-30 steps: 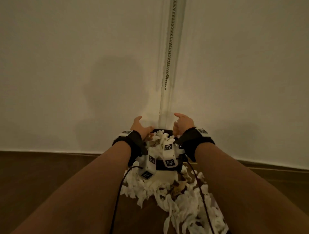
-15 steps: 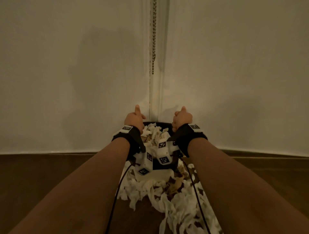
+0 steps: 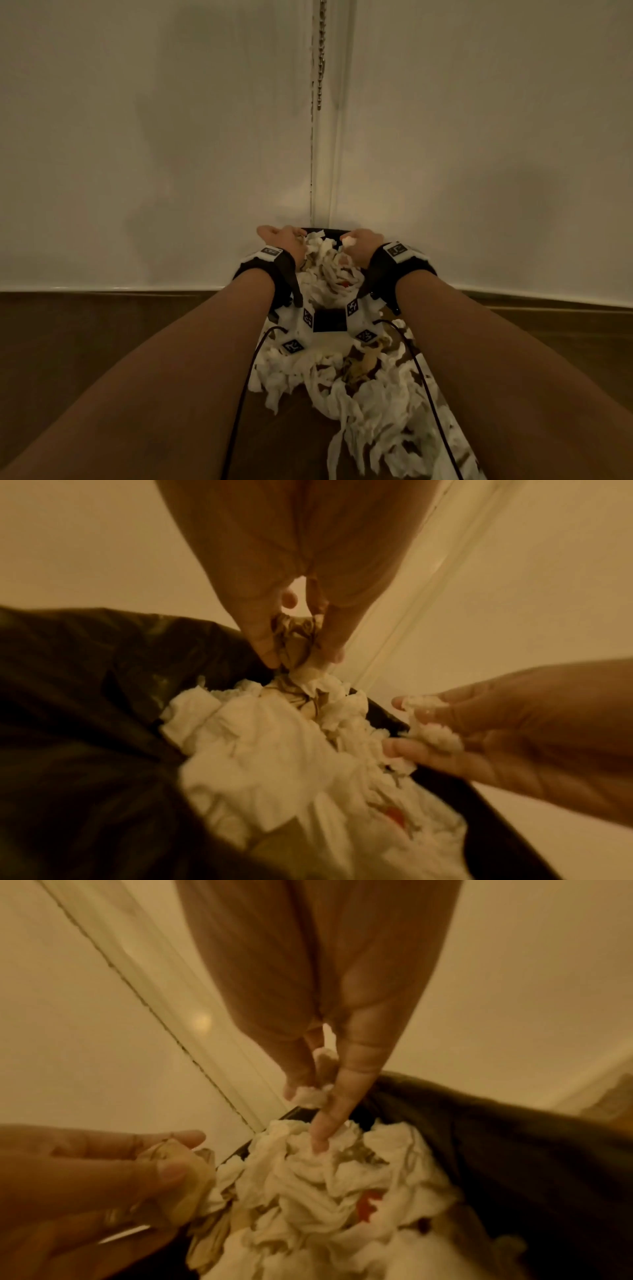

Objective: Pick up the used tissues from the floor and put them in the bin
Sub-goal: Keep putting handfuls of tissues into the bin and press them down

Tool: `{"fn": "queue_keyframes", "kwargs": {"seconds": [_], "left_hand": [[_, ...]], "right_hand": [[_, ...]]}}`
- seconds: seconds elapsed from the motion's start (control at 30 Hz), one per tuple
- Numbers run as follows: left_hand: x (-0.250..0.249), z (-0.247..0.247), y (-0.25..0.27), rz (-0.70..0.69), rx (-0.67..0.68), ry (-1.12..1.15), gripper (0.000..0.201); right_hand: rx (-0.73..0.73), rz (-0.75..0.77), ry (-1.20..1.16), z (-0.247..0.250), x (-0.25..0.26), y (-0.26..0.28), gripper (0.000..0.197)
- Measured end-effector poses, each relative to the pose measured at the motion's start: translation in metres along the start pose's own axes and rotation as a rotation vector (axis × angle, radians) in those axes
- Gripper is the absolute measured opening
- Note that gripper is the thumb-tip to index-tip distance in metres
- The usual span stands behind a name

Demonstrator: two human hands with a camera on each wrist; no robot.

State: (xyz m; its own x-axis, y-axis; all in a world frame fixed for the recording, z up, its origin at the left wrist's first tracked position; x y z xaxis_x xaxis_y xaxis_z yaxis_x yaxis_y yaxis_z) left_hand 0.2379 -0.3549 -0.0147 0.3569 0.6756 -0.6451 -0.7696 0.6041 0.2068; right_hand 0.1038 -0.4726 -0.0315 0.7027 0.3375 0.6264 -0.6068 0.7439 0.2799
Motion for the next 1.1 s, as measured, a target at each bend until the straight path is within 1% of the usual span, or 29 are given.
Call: {"fn": "queue_keyframes", "kwargs": {"seconds": [0.1,0.13,0.2,0.27,0.33,0.4,0.5,0.57,0.6,0.67,0.7,0.77,0.83,0.9,0.93,1.0,1.03,1.07,1.1], "left_hand": [[-0.007,-0.004,0.0,-0.099,0.021,-0.035,0.026],[-0.009,-0.005,0.003,-0.121,0.026,-0.073,0.025],[-0.009,-0.007,0.005,-0.133,0.033,-0.151,0.021],[-0.008,-0.01,0.006,-0.151,0.038,-0.275,0.022],[-0.007,-0.015,0.006,-0.164,0.054,-0.353,0.022],[-0.008,-0.021,0.006,-0.176,0.095,-0.387,0.022],[-0.007,-0.029,0.004,-0.176,0.095,-0.469,0.036],[-0.002,-0.032,0.002,-0.148,0.1,-0.512,0.043],[0.001,-0.034,0.001,-0.134,0.116,-0.524,0.044],[0.003,-0.037,0.001,-0.13,0.148,-0.564,0.043],[0.003,-0.04,0.001,-0.137,0.162,-0.586,0.043],[0.006,-0.044,0.0,-0.144,0.189,-0.634,0.043],[0.009,-0.048,0.0,-0.133,0.212,-0.67,0.043],[0.009,-0.055,0.003,-0.119,0.259,-0.714,0.049],[0.009,-0.059,0.005,-0.118,0.277,-0.732,0.052],[0.006,-0.064,0.007,-0.127,0.299,-0.733,0.058],[0.004,-0.066,0.008,-0.142,0.297,-0.725,0.061],[0.003,-0.066,0.009,-0.151,0.296,-0.715,0.062],[0.003,-0.065,0.01,-0.15,0.294,-0.698,0.063]], "right_hand": [[-0.04,0.015,-0.114,0.007,-0.006,-0.004,0.045],[-0.06,0.035,-0.12,0.01,-0.007,-0.005,0.045],[-0.121,0.089,-0.049,0.017,-0.003,-0.004,0.041],[-0.159,0.108,0.062,0.02,0.002,-0.003,0.037],[-0.14,0.119,0.198,0.014,0.007,-0.002,0.033],[-0.111,0.103,0.2,0.006,0.006,-0.002,0.033],[-0.057,0.101,0.183,-0.009,0.009,-0.001,0.037],[-0.029,0.069,0.159,-0.018,0.008,-0.002,0.044],[-0.008,0.059,0.13,-0.024,0.01,-0.001,0.048],[0.061,0.031,0.148,-0.037,0.01,-0.003,0.058],[0.102,0.009,0.189,-0.044,0.01,-0.003,0.062],[0.158,0.007,0.26,-0.055,0.011,-0.004,0.064],[0.161,-0.016,0.244,-0.061,0.016,-0.002,0.066],[0.183,0.032,0.326,-0.069,0.023,-0.004,0.072],[0.214,0.058,0.353,-0.075,0.027,-0.004,0.078],[0.257,0.0,0.36,-0.083,0.02,-0.006,0.094],[0.269,0.005,0.437,-0.084,0.02,-0.005,0.096],[0.276,0.008,0.458,-0.086,0.019,-0.005,0.092],[0.291,0.029,0.478,-0.089,0.02,-0.009,0.084]]}}
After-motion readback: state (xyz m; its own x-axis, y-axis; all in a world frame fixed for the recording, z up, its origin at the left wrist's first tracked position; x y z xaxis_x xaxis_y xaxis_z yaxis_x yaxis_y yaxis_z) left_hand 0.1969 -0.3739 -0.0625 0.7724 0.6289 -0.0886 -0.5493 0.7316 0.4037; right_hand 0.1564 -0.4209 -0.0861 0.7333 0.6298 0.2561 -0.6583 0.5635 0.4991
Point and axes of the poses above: each hand's wrist, its own y-axis away from the middle knuckle, its own z-axis out of the back of the hand, x = y × z, the point moved 10 cm from there along -y, towards the middle knuckle, and after that the axes turned 5 degrees about z, right-handed, at the moved point
